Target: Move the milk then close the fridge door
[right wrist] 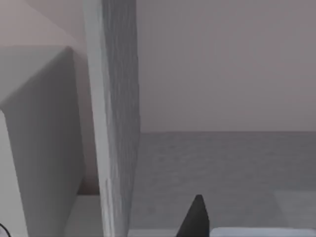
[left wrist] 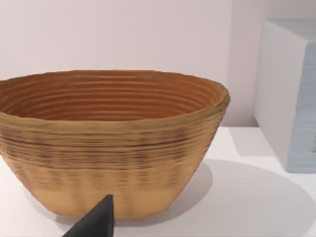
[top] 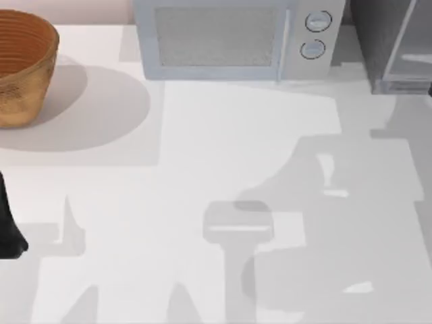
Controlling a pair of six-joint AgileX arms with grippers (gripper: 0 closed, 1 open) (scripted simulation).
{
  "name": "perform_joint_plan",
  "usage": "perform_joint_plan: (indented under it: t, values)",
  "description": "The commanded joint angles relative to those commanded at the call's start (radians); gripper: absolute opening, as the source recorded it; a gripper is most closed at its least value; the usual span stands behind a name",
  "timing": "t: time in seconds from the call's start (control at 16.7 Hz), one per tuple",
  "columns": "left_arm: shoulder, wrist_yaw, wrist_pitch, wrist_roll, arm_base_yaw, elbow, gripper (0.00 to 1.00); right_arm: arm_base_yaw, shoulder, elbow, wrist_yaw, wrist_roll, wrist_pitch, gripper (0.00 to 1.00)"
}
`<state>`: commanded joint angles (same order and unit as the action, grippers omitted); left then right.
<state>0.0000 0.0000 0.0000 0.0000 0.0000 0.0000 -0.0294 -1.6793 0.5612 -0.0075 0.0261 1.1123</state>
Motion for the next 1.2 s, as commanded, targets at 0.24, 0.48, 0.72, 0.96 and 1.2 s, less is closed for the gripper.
perform_joint_plan:
  t: [0.24,0.48,0.72,0.96,1.2]
  values:
    - [0.000,0.000,0.000,0.000,0.000,0.000,1.00,-0.069,-0.284,0.297,-0.072,-0.002,-0.013,0.00]
    - [0.000,0.000,0.000,0.000,0.000,0.000,1.00,-0.137,-0.527,0.572,-0.142,-0.009,-0.035,0.00]
    - [0.000,0.000,0.000,0.000,0.000,0.000,1.00,-0.172,-0.634,0.684,-0.179,-0.015,-0.050,0.00]
    - [0.000,0.000,0.000,0.000,0.000,0.000,1.00,-0.168,-0.633,0.682,-0.178,-0.013,-0.049,0.00]
    - [0.000,0.000,0.000,0.000,0.000,0.000,1.00,-0.173,-0.636,0.686,-0.180,-0.015,-0.050,0.00]
